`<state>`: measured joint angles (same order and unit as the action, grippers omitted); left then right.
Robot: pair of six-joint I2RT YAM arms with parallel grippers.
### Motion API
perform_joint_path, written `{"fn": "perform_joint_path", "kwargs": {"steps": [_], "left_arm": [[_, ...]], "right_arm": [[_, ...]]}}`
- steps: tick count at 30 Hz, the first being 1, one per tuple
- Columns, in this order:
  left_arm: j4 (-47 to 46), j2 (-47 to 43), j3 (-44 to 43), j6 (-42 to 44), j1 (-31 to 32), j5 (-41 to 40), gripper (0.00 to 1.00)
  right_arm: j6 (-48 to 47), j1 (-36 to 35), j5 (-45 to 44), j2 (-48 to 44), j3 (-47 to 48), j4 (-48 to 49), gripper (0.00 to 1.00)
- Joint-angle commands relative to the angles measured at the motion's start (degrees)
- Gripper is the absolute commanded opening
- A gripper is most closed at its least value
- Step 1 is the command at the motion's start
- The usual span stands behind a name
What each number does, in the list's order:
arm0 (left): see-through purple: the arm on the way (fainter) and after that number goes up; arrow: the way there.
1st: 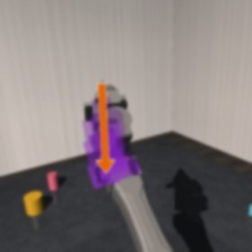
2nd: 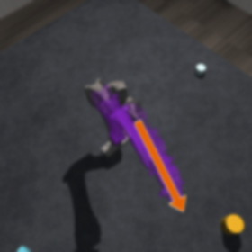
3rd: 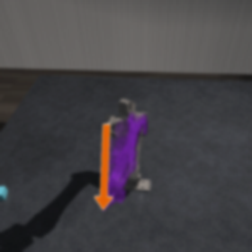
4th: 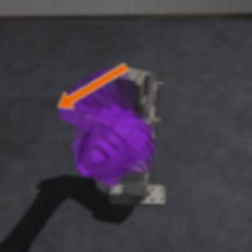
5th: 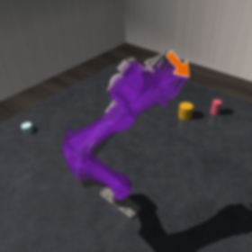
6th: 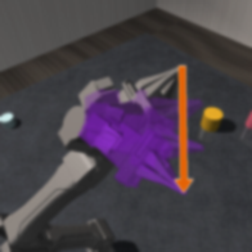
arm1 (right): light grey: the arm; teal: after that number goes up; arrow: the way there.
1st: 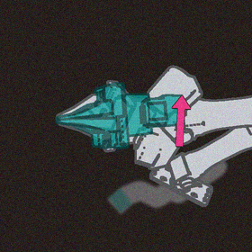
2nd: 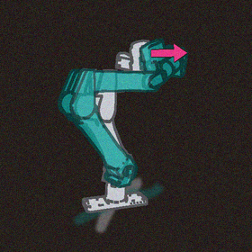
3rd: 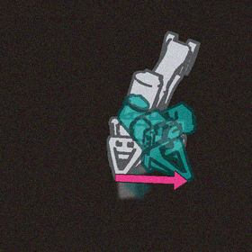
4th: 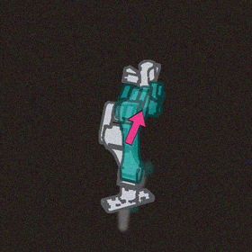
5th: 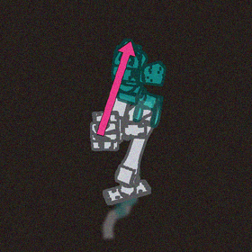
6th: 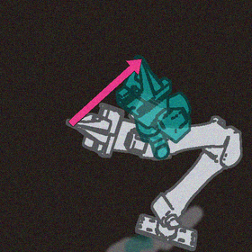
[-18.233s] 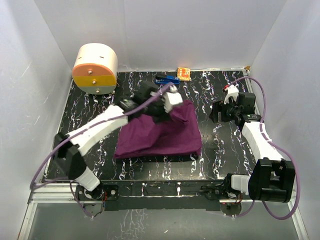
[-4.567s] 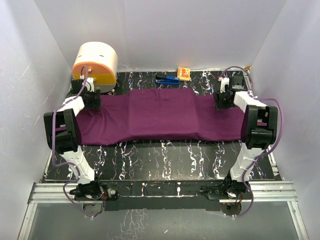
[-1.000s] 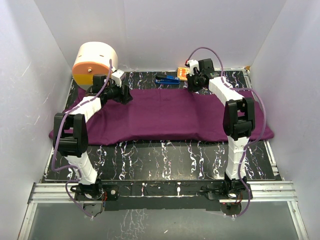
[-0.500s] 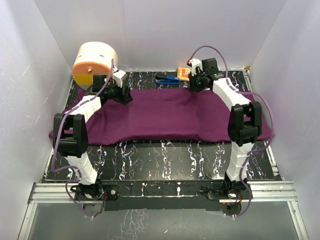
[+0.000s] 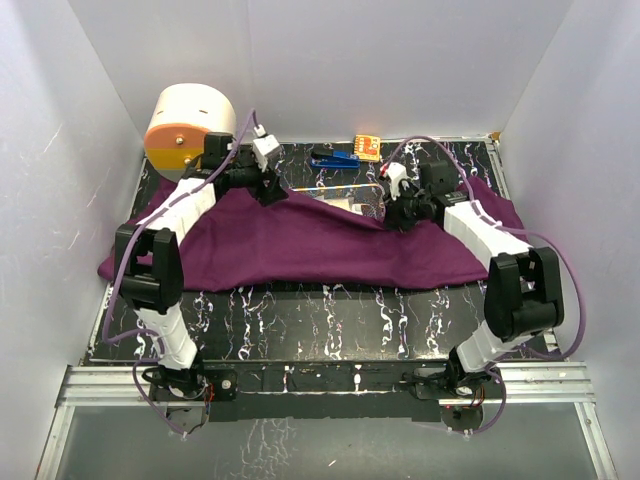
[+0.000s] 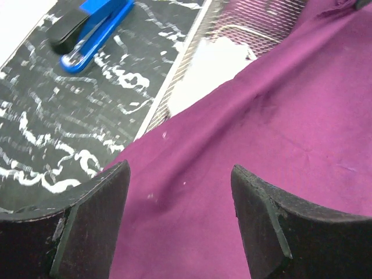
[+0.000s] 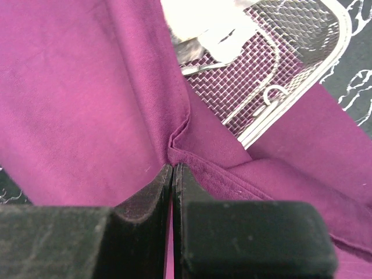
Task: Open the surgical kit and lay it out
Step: Open the surgical kit at the center of the board.
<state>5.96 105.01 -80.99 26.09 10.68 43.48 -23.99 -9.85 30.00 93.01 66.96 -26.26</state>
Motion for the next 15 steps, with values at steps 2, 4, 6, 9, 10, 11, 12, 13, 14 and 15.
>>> {"fn": "perform_joint_path", "kwargs": {"steps": [2,4,6,9,10,11,12,13,14,15], "left_arm": [[13.5,2.3,-6.7,16.7,3.6,11.7,0.70],[19.8,4.0,-9.3,22.1,5.2,12.7,0.71],[25.4,6.1,-12.2,25.9,7.0,12.8,0.73],[33.1,9.7,-16.8,30.9,9.8,11.9,0.74],[35.1,10.9,-18.4,32.1,10.6,11.5,0.74],[36.5,11.8,-19.7,33.0,11.3,11.0,0.74],[37.4,12.6,-20.6,33.5,11.9,10.7,0.74],[37.8,13.4,-21.5,33.9,12.4,10.6,0.74],[38.3,13.9,-22.1,34.4,12.8,10.5,0.75],[38.7,14.3,-22.7,35.0,13.2,10.2,0.75]], "right_arm": [[-1.7,0.0,5.8,-7.6,-6.0,5.7,0.00],[-1.3,0.0,6.7,-9.2,-8.6,6.6,0.00],[-0.9,0.1,8.3,-10.8,-9.9,6.9,0.00],[0.0,0.1,10.4,-12.5,-11.0,6.3,0.00],[0.3,0.1,11.0,-13.2,-11.2,6.0,0.00],[0.5,0.2,11.5,-13.9,-11.2,5.8,0.00],[0.9,0.1,12.0,-14.5,-11.2,5.6,0.00],[1.5,0.1,12.6,-15.2,-11.1,5.3,0.00],[1.8,0.1,13.2,-15.8,-10.9,5.1,0.00],[2.1,0.1,13.8,-16.4,-10.9,5.0,0.00]]}}
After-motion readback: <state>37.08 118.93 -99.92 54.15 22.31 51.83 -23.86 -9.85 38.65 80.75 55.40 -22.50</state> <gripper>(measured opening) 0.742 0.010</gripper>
